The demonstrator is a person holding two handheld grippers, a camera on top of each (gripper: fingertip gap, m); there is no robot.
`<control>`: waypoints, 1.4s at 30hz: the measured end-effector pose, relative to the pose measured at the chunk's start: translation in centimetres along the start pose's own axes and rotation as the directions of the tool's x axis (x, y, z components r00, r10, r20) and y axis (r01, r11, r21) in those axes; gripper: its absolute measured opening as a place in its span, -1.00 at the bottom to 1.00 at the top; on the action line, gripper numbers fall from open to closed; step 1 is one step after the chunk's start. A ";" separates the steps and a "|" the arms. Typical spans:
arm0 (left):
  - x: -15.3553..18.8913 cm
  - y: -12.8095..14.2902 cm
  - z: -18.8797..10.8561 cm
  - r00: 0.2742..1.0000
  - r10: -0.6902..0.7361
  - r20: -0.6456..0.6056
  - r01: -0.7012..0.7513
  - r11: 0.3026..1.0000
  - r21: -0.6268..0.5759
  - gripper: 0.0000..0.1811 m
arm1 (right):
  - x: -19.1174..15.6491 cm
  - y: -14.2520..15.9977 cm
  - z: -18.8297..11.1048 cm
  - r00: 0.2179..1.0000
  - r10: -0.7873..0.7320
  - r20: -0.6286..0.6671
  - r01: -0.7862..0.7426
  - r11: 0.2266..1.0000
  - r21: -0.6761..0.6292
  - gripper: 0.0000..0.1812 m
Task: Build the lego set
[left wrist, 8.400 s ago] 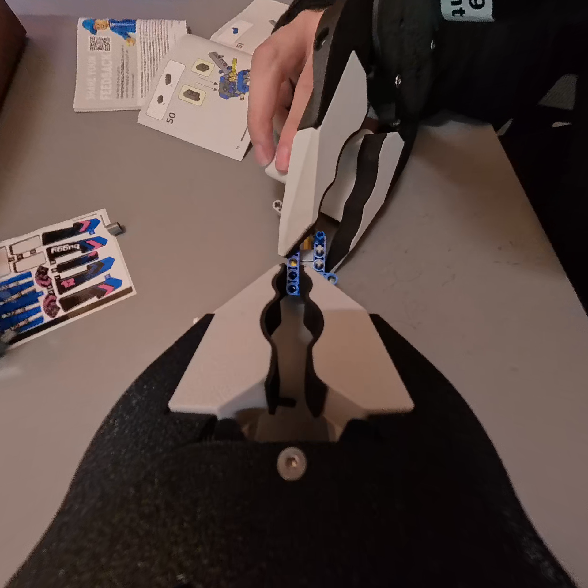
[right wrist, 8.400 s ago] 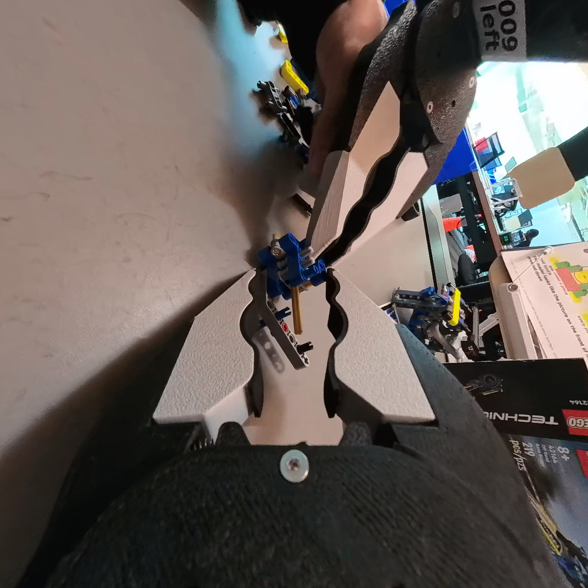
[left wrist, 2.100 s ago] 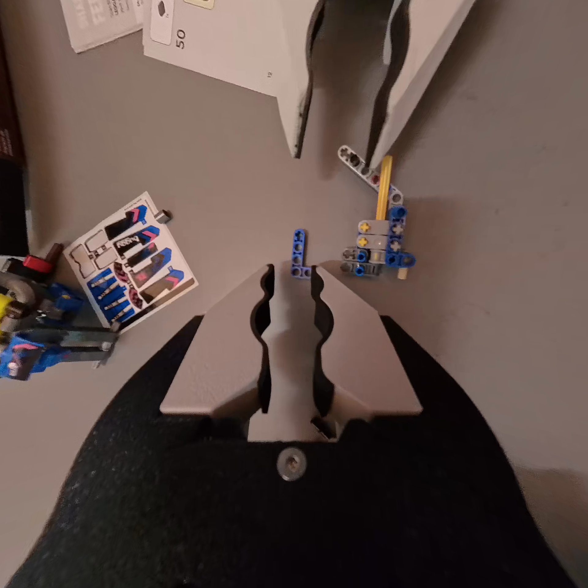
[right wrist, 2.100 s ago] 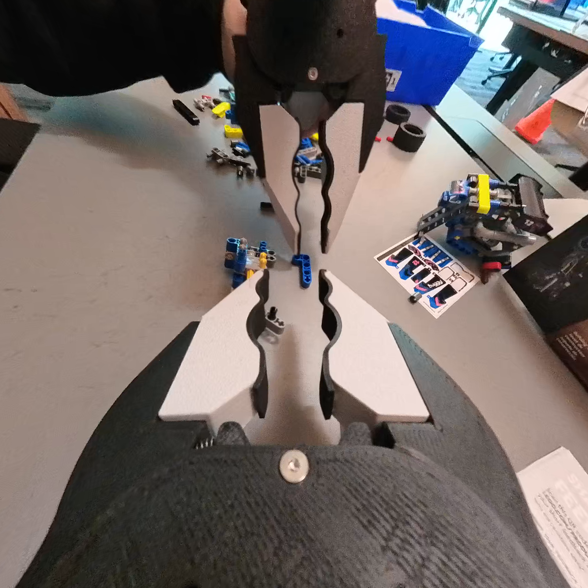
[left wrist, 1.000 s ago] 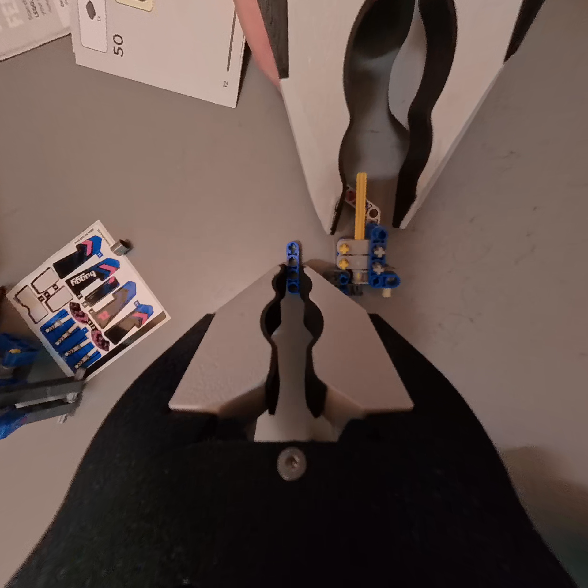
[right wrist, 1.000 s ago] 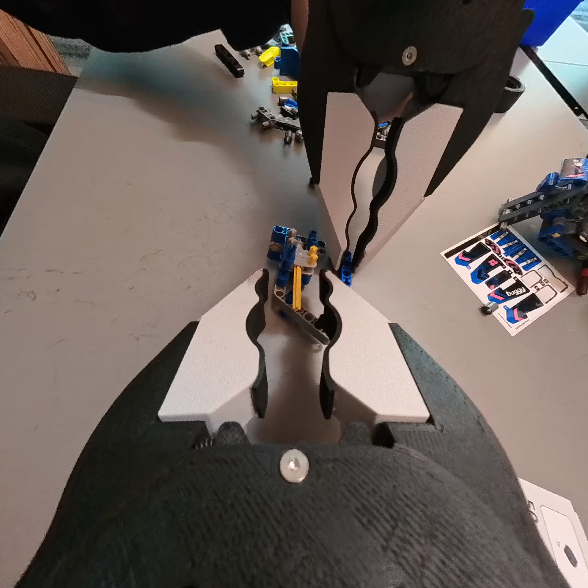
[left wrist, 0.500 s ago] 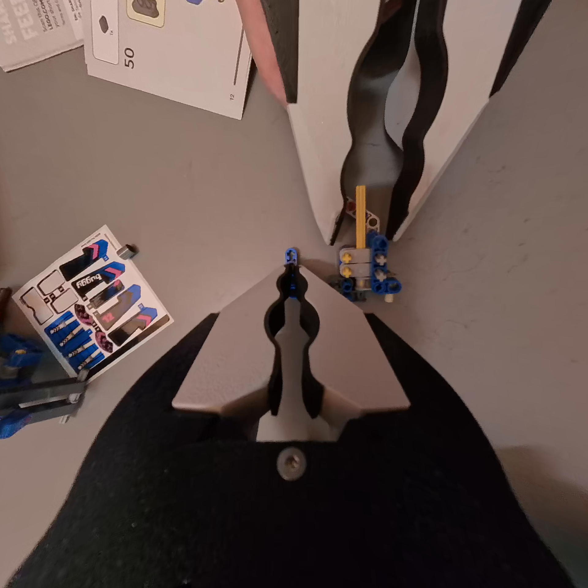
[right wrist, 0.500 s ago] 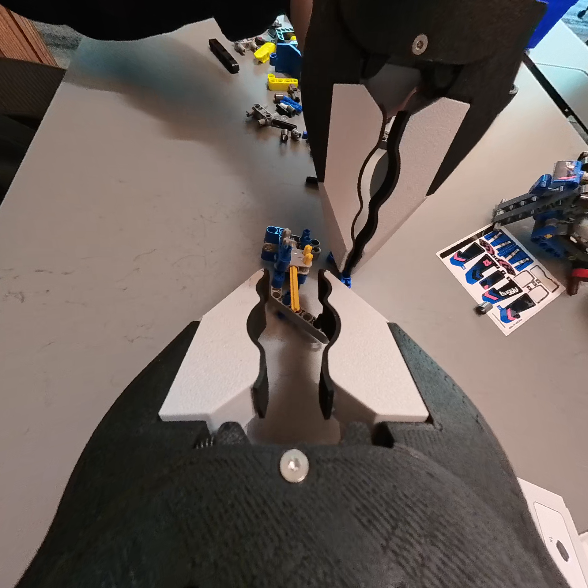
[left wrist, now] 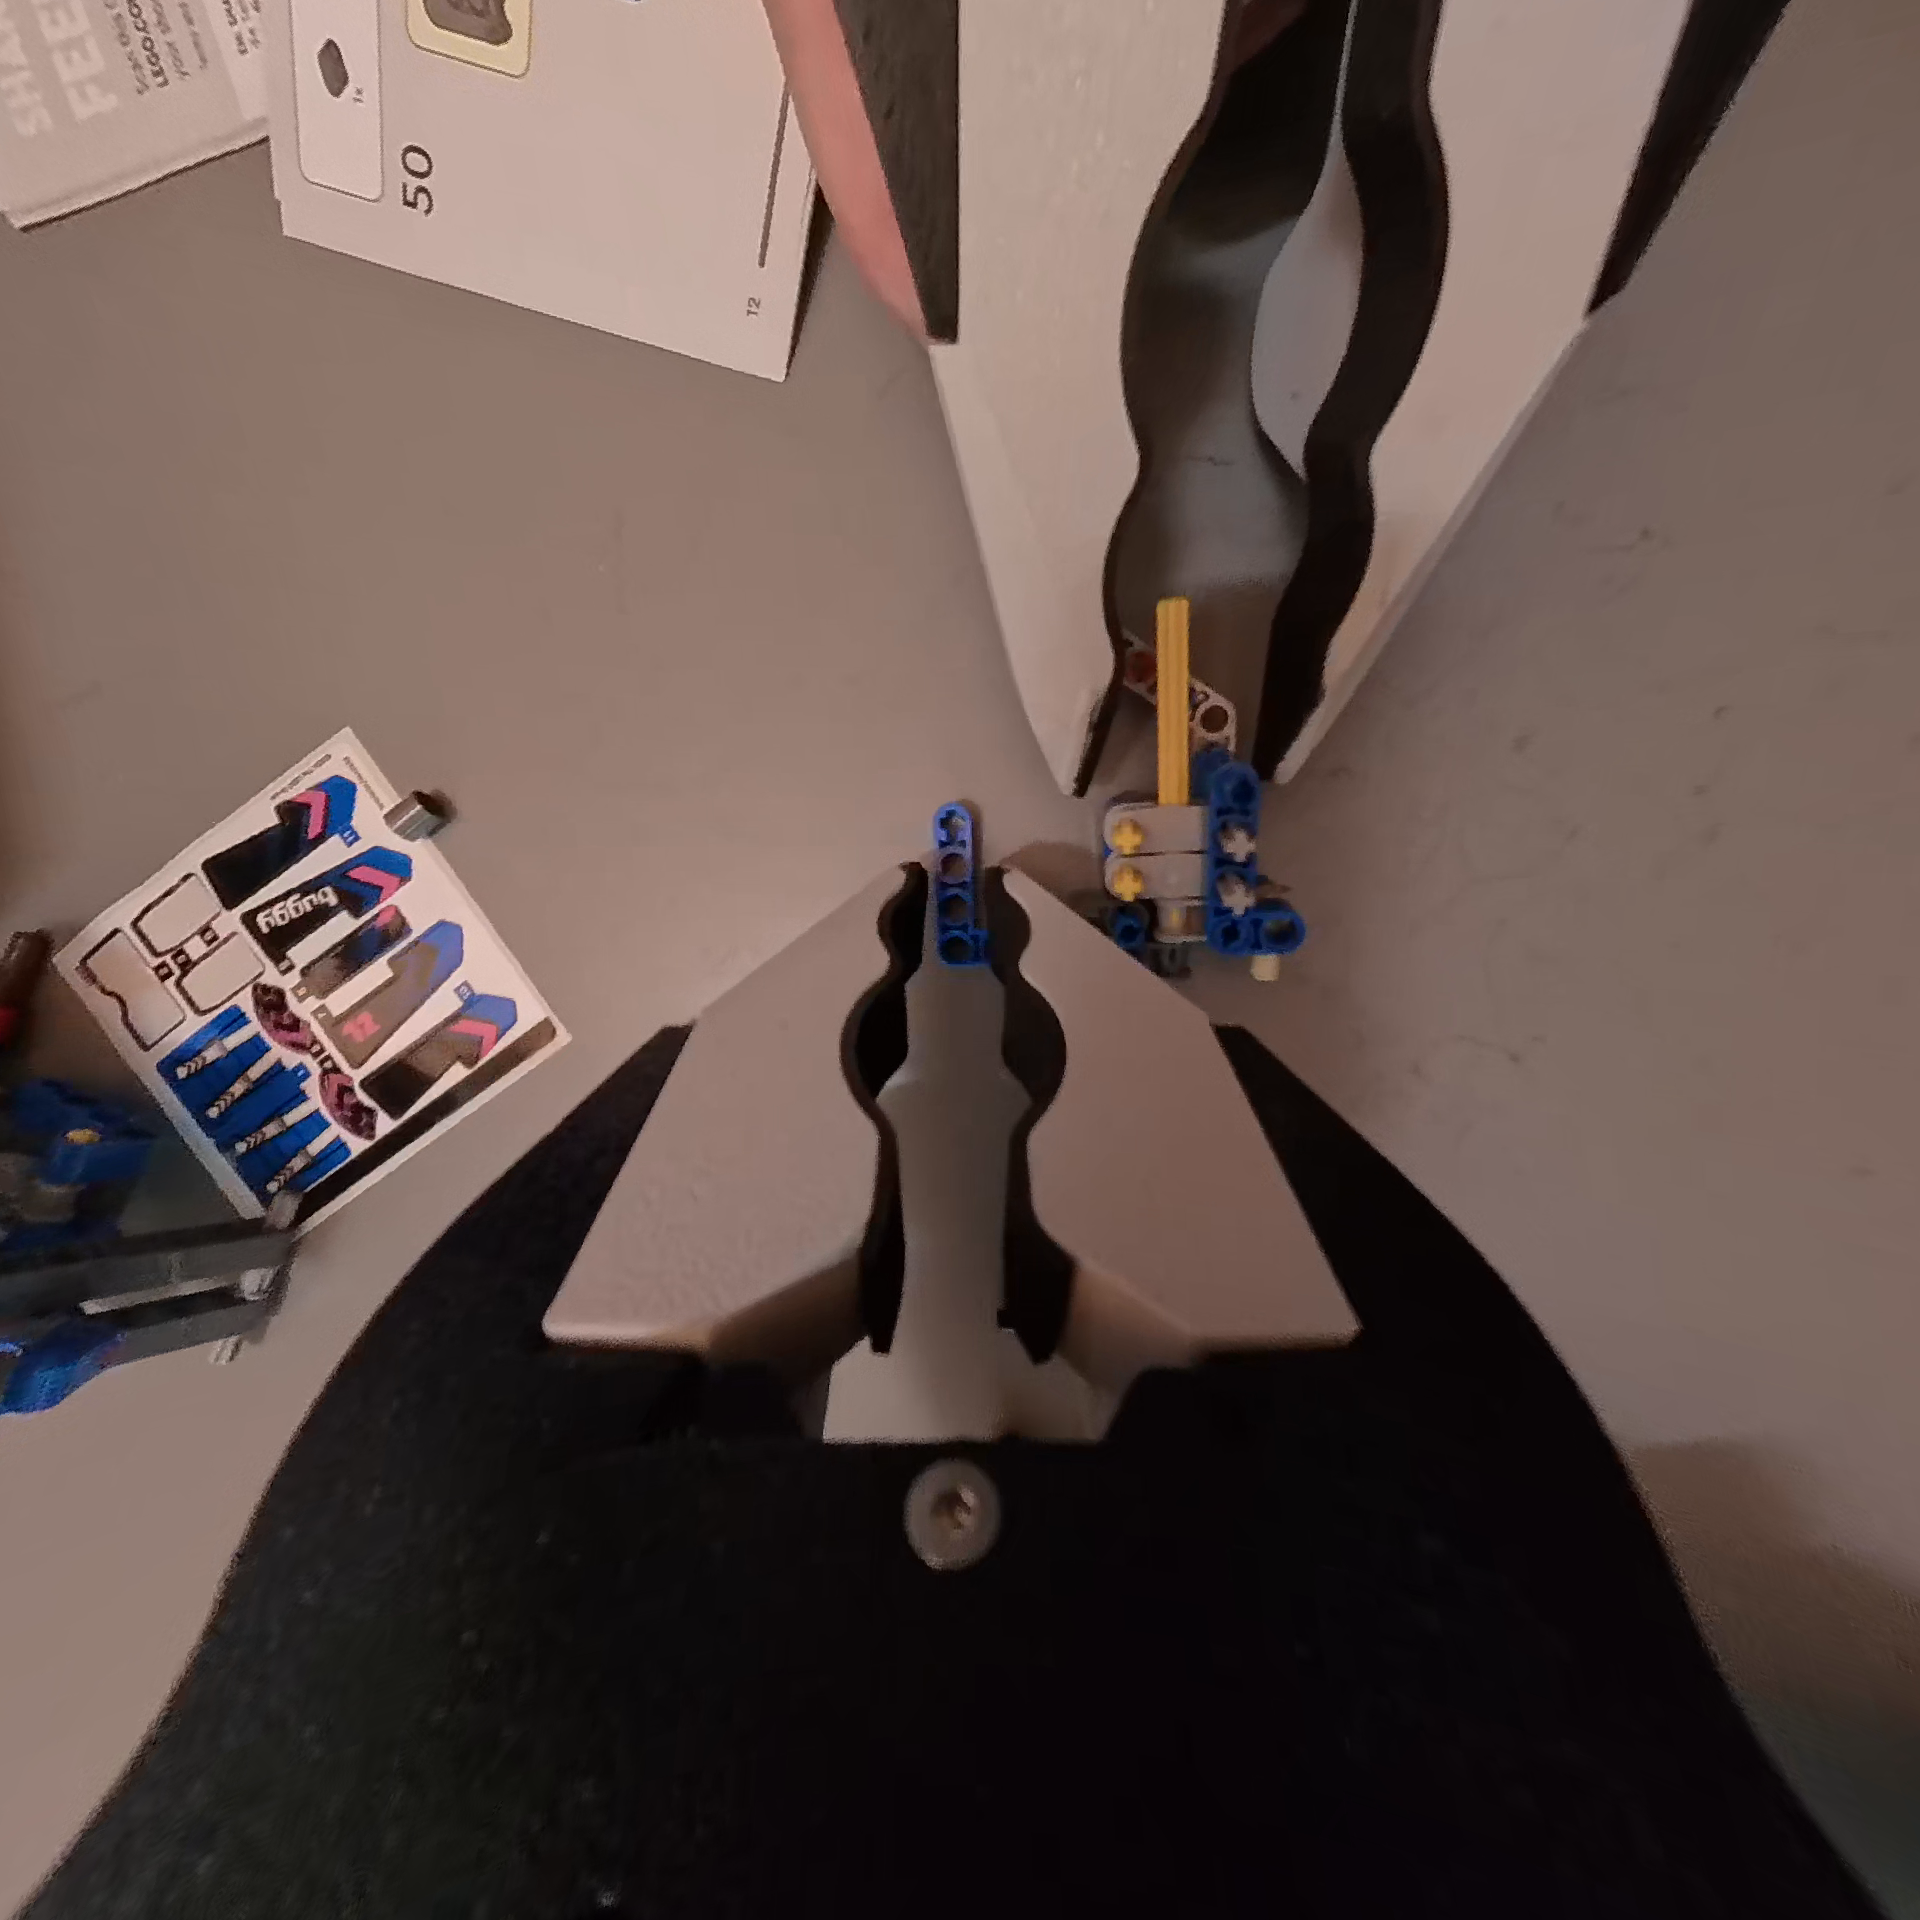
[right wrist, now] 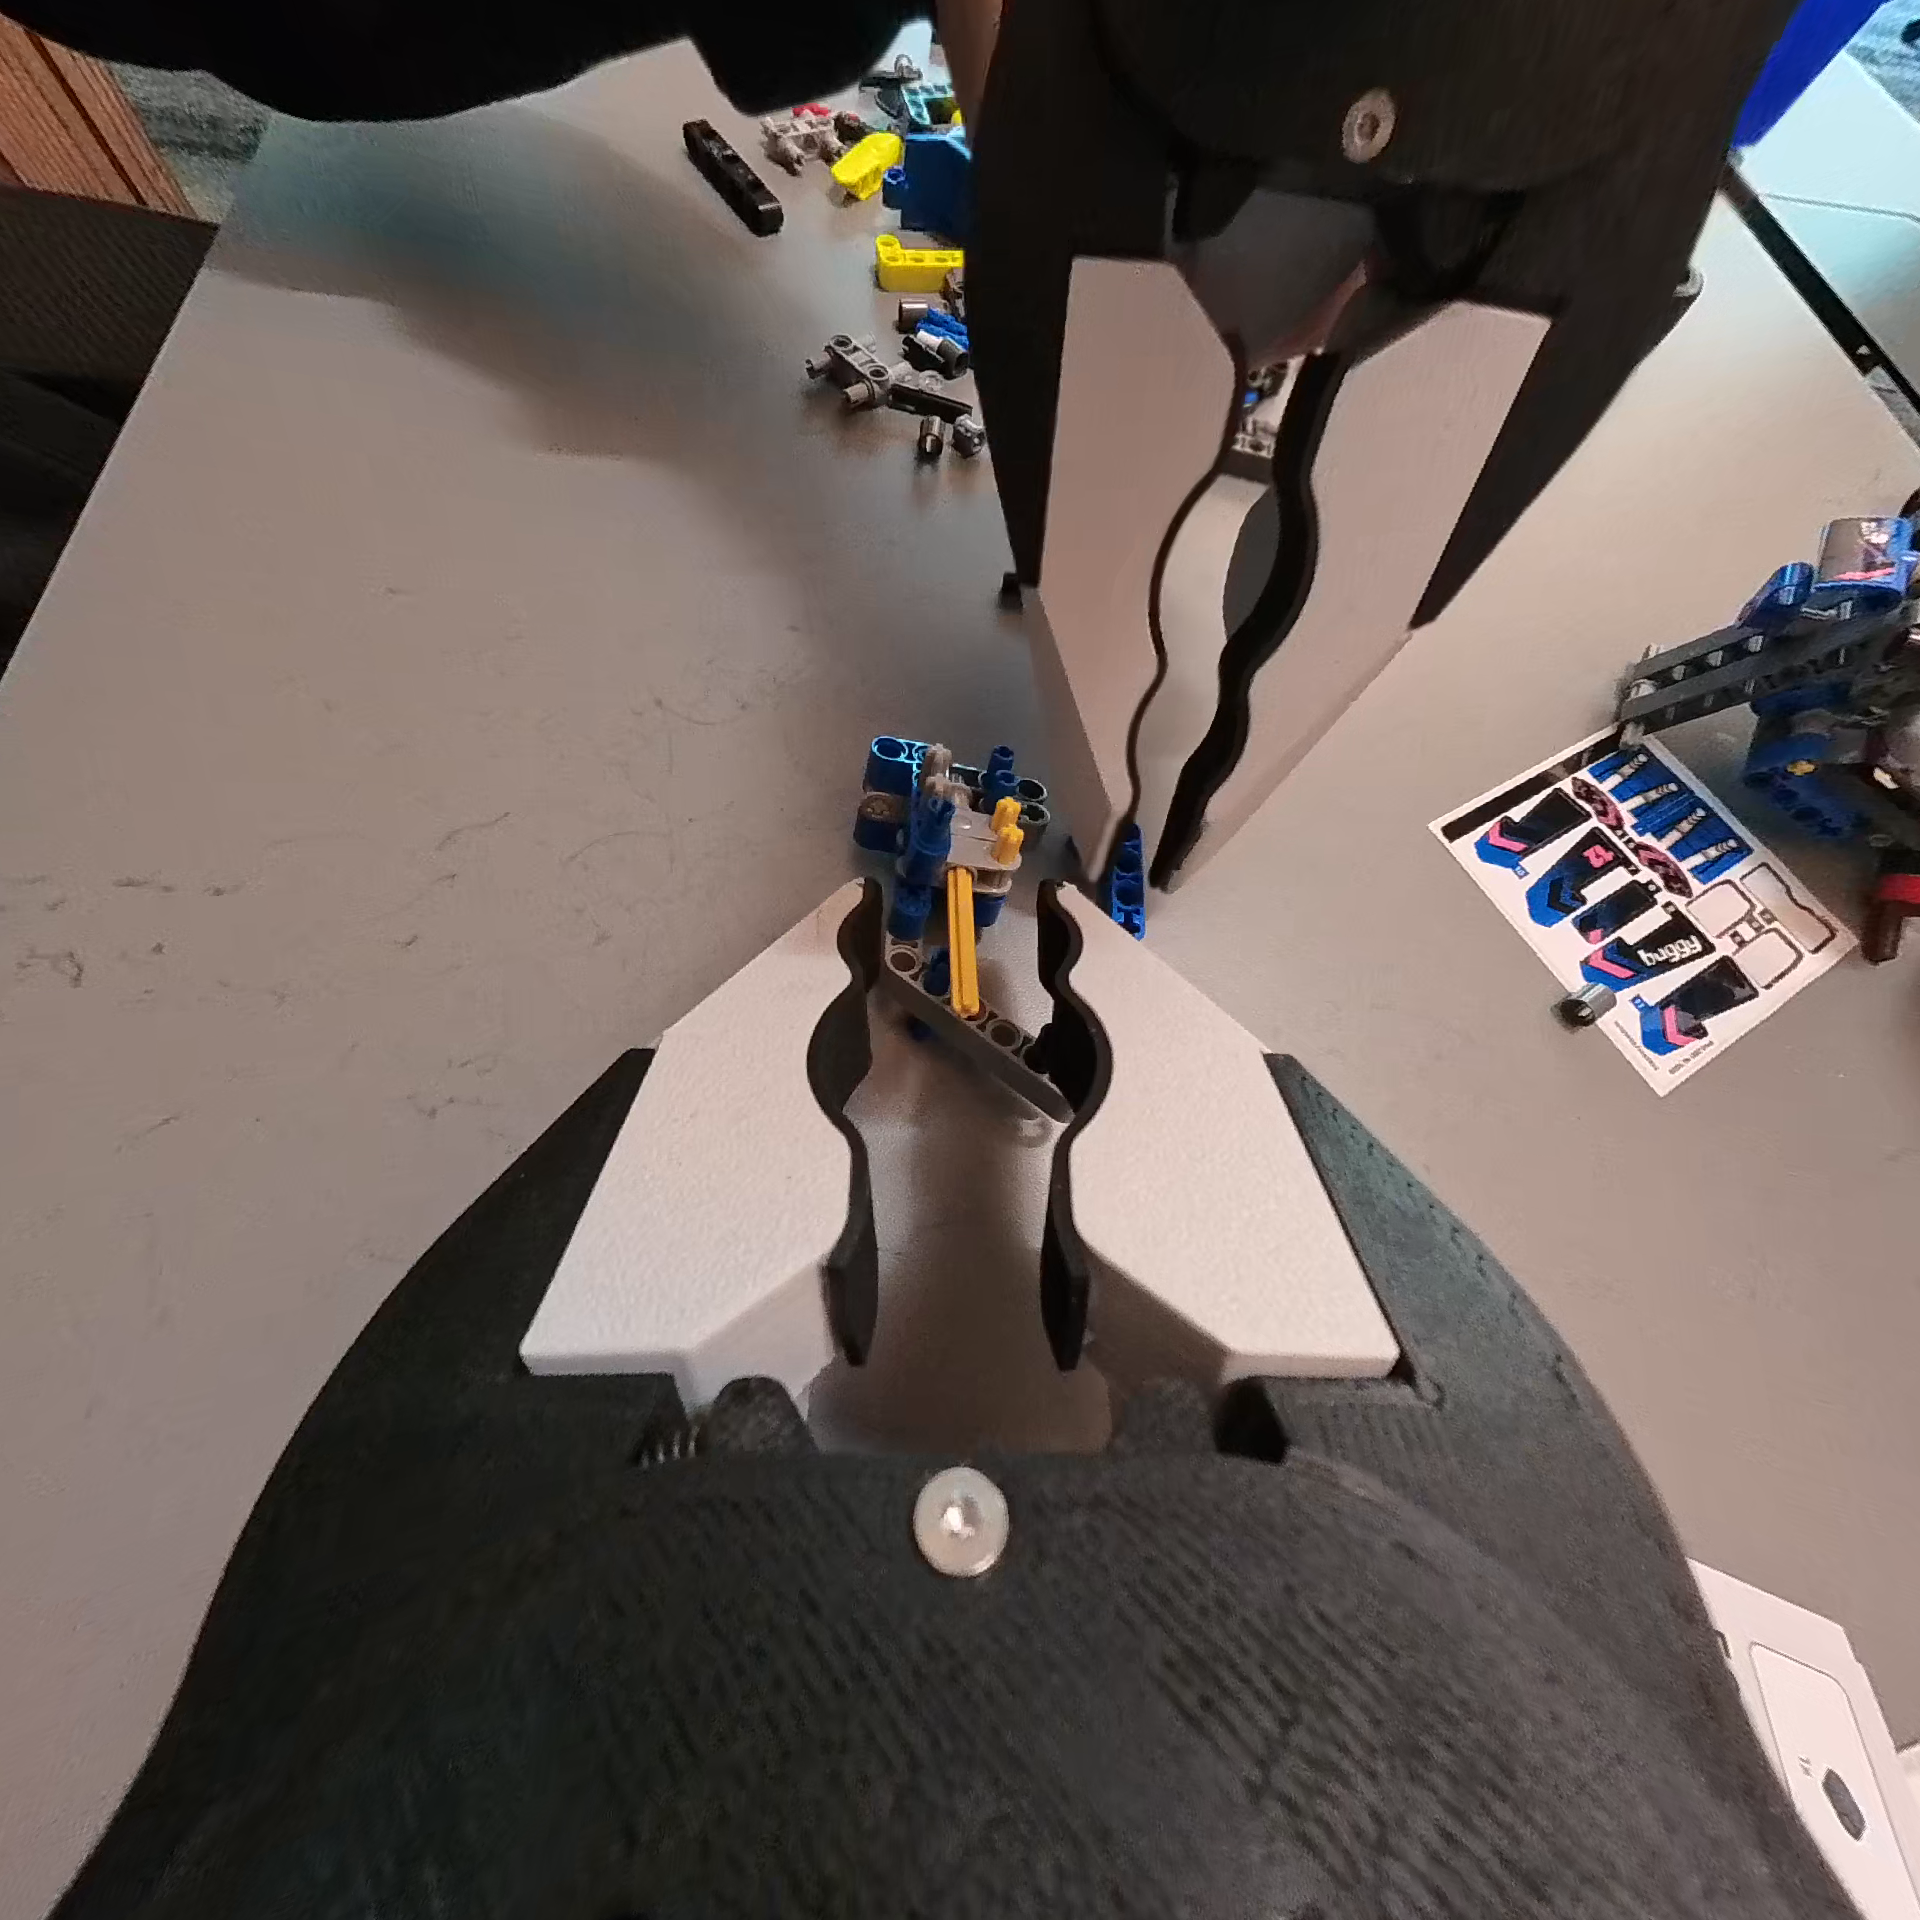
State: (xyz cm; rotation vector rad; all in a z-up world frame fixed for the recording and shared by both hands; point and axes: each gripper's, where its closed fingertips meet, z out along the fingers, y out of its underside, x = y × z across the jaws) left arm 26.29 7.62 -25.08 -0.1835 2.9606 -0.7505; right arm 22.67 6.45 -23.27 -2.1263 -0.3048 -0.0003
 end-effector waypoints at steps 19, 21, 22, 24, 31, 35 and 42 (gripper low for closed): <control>-0.1 -0.4 -3.1 0.995 -0.082 0.057 0.069 0.976 0.205 -0.96 | 0.2 -0.3 0.5 1.000 0.008 -0.030 -0.008 1.000 -0.007 -0.57; 0.8 -0.6 -3.5 0.996 -0.085 0.038 0.073 0.966 0.250 -0.96 | 0.1 0.1 1.0 1.000 0.004 -0.018 -0.004 0.999 -0.040 -0.56; 1.2 -0.6 -3.5 0.996 -0.080 0.034 0.069 0.963 0.260 -0.96 | 0.0 0.2 1.2 1.000 -0.004 -0.013 0.003 0.999 -0.053 -0.58; 1.8 -0.6 -3.5 0.996 -0.078 0.031 0.067 0.959 0.277 -0.96 | -0.2 0.3 1.5 1.000 -0.021 -0.012 0.020 0.997 -0.069 -0.68; 2.8 -0.9 -2.6 0.995 -0.096 0.001 0.092 0.957 0.277 -0.96 | -0.2 0.5 1.7 1.000 -0.009 -0.001 0.009 0.997 -0.083 -0.72; 2.8 -0.9 -2.5 0.995 -0.098 0.020 0.089 0.962 0.257 -0.96 | -0.2 0.5 1.7 1.000 -0.008 0.000 0.007 0.996 -0.085 -0.72; 3.0 -1.0 -2.4 0.976 -0.209 -0.056 0.216 0.937 0.274 -0.96 | -0.2 0.5 1.7 1.000 -0.012 -0.003 0.012 0.996 -0.086 -0.72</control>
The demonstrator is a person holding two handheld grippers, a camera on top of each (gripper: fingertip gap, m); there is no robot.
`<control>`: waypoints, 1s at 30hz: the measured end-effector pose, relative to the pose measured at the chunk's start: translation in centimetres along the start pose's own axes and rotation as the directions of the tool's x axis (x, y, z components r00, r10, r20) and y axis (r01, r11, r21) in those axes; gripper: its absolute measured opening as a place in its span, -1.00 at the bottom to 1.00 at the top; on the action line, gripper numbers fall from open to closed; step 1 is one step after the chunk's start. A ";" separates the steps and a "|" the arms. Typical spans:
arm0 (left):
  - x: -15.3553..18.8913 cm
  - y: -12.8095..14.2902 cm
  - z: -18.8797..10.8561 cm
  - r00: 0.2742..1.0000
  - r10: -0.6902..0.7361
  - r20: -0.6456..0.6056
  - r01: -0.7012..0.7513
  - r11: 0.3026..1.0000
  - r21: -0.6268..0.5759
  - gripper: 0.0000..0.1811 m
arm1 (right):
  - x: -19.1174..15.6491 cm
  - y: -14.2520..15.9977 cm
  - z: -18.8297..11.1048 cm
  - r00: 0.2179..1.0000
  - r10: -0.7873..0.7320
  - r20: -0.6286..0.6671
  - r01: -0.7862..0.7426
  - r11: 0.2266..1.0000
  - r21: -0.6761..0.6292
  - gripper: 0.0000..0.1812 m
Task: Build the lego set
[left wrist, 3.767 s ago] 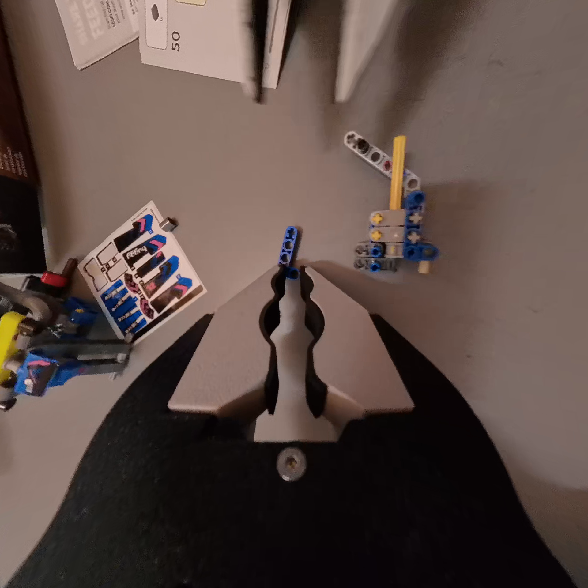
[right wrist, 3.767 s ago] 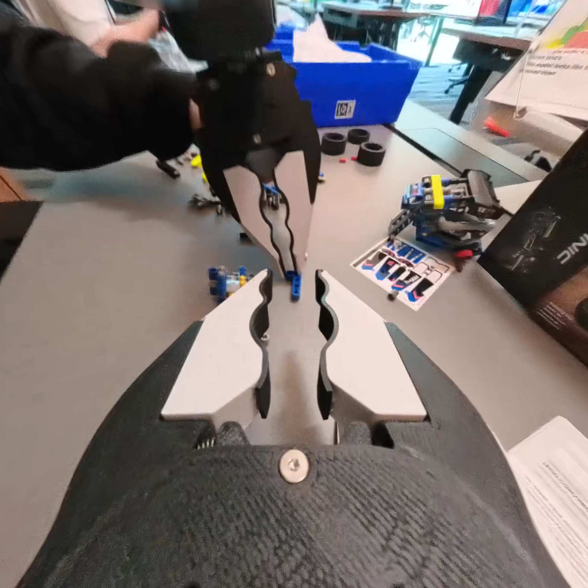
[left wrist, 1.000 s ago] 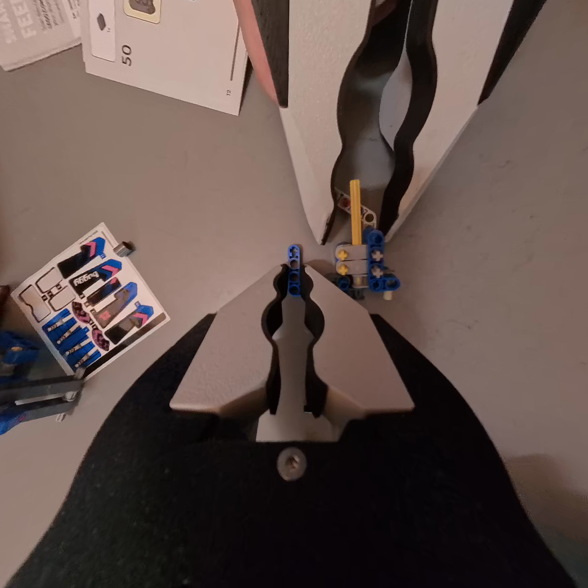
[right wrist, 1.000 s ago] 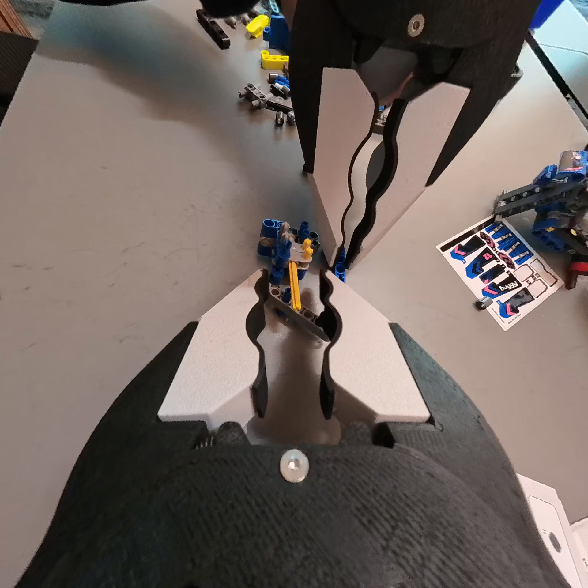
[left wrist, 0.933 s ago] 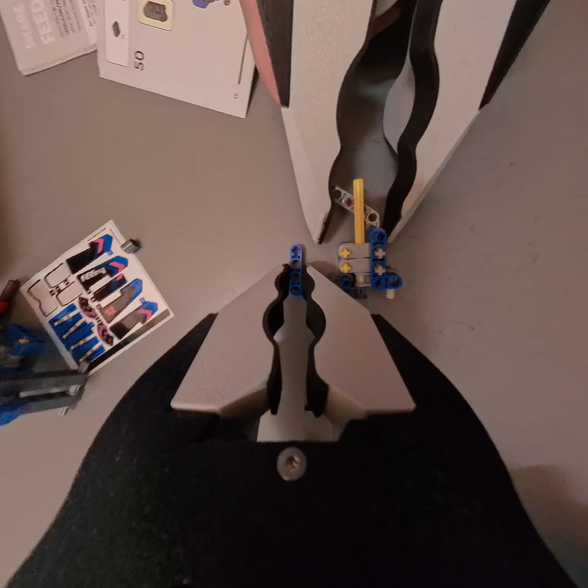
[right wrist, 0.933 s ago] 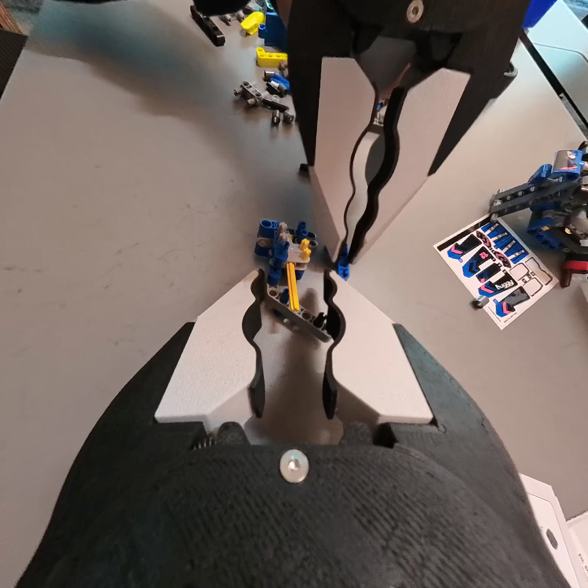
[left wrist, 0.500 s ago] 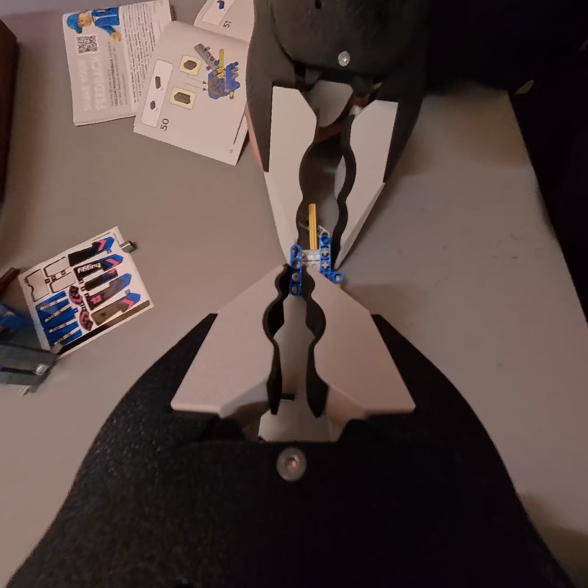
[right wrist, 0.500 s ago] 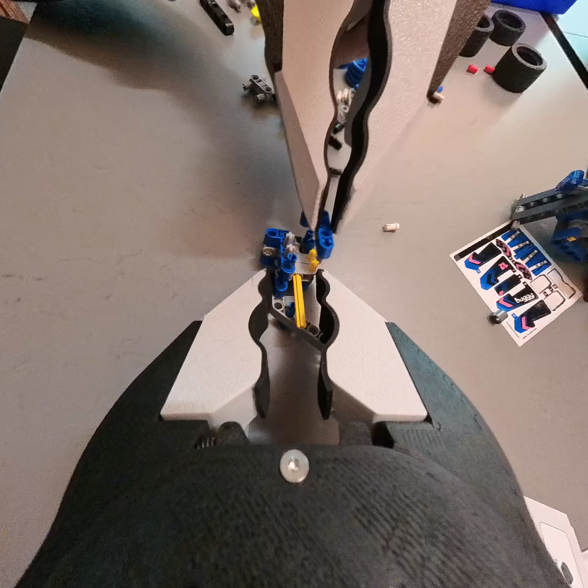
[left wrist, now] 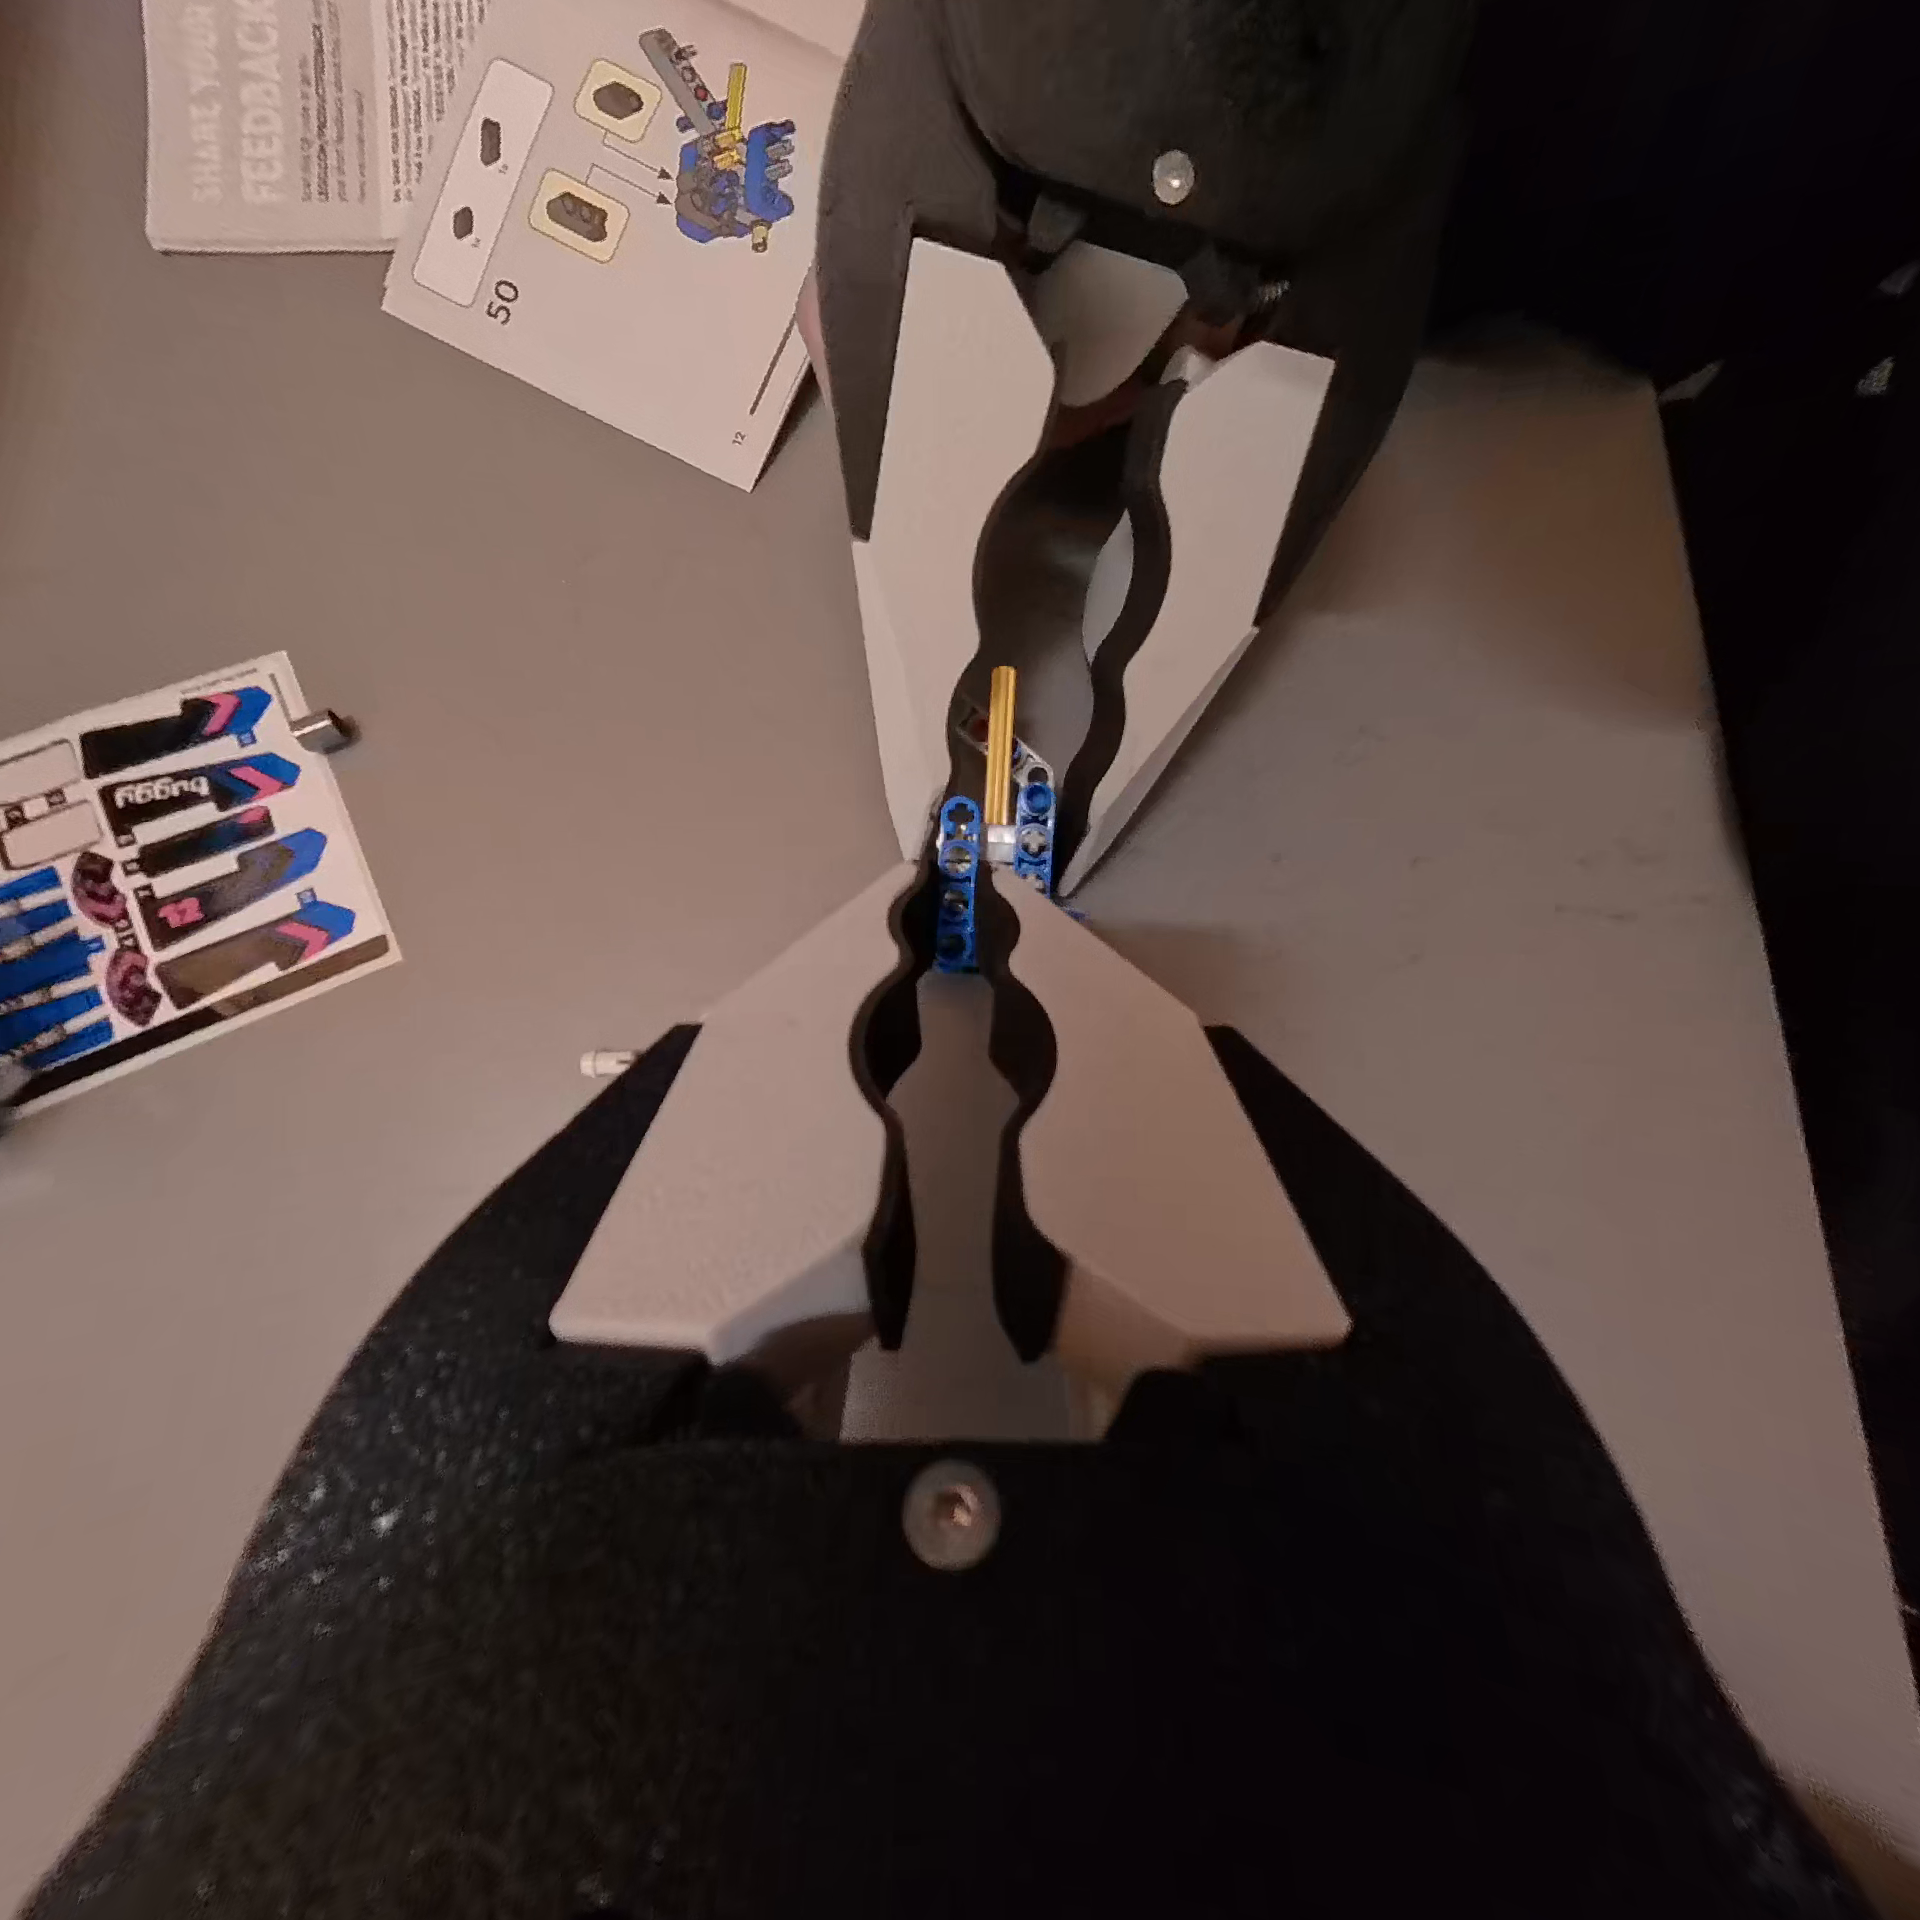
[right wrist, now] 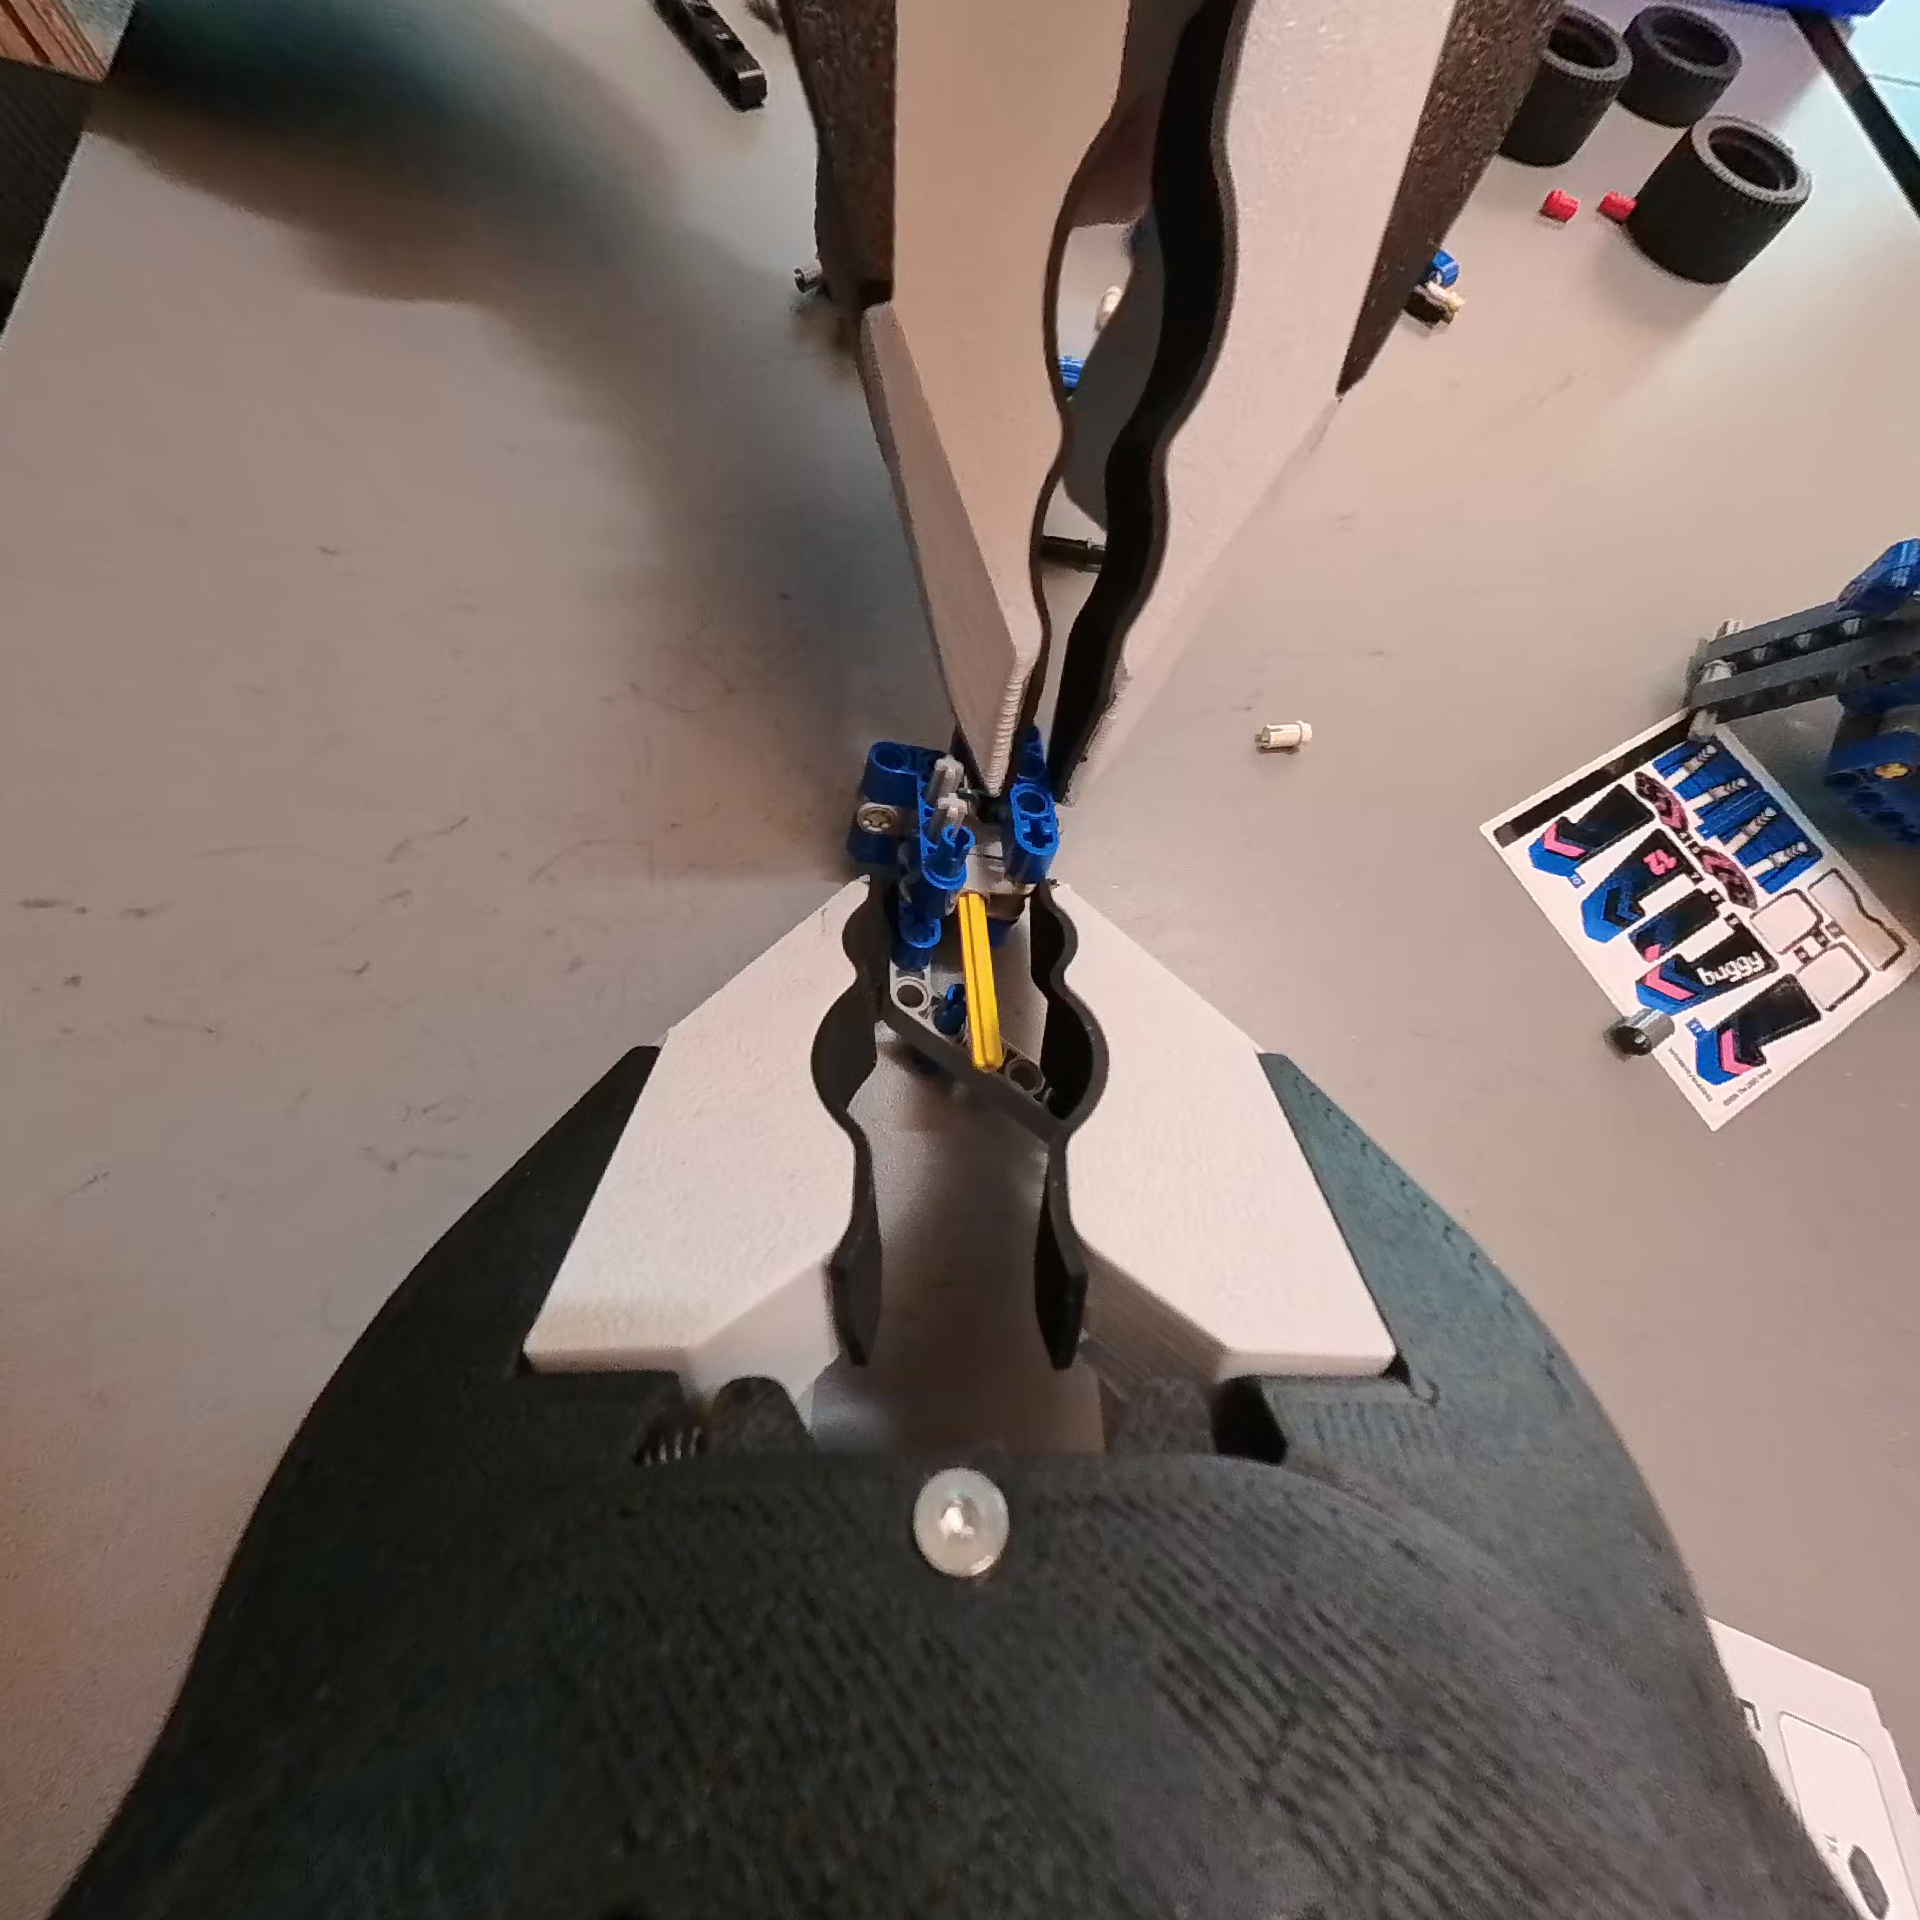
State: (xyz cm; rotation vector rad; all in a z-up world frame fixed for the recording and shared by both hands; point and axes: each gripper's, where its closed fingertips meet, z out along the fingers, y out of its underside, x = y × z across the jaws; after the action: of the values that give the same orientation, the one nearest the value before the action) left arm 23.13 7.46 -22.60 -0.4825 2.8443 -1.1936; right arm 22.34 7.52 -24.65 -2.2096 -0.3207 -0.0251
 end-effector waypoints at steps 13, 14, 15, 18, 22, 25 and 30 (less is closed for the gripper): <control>-0.1 0.4 -0.1 0.995 0.079 0.064 -0.076 0.996 -0.053 -0.96 | -0.1 0.0 0.0 1.000 -0.014 -0.006 0.014 1.000 0.000 -0.72; -0.1 0.4 -0.1 0.995 0.076 0.067 -0.071 0.995 -0.067 -0.96 | -0.1 0.0 0.0 1.000 -0.013 -0.005 0.013 1.000 0.000 -0.72; -0.1 0.4 -0.1 0.995 0.071 0.070 -0.066 0.994 -0.084 -0.96 | -0.1 0.0 0.0 1.000 -0.013 -0.003 0.013 1.000 0.000 -0.72; -0.1 0.5 0.0 0.994 0.080 0.069 -0.070 0.988 -0.140 -0.96 | -0.1 0.0 0.0 1.000 -0.014 -0.003 0.014 1.000 -0.001 -0.72; -0.1 0.5 0.0 0.996 0.072 0.054 -0.059 0.977 -0.203 -0.96 | -0.1 0.0 0.1 1.000 -0.015 -0.008 0.015 1.000 -0.005 -0.71; -0.1 0.5 0.1 0.997 0.065 0.042 -0.053 0.970 -0.238 -0.96 | -0.1 0.1 0.1 0.999 -0.032 -0.015 0.032 0.999 -0.007 -0.70; -0.1 0.4 0.1 0.999 0.040 0.010 -0.037 0.972 -0.234 -0.96 | 0.5 -0.1 -0.2 0.986 -0.121 -0.112 0.122 0.992 0.007 -0.56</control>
State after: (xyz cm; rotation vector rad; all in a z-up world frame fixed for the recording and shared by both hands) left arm 23.12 7.70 -22.97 -0.4378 2.9811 -0.8483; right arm 22.77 7.58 -24.38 -2.1627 -0.3913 -0.2117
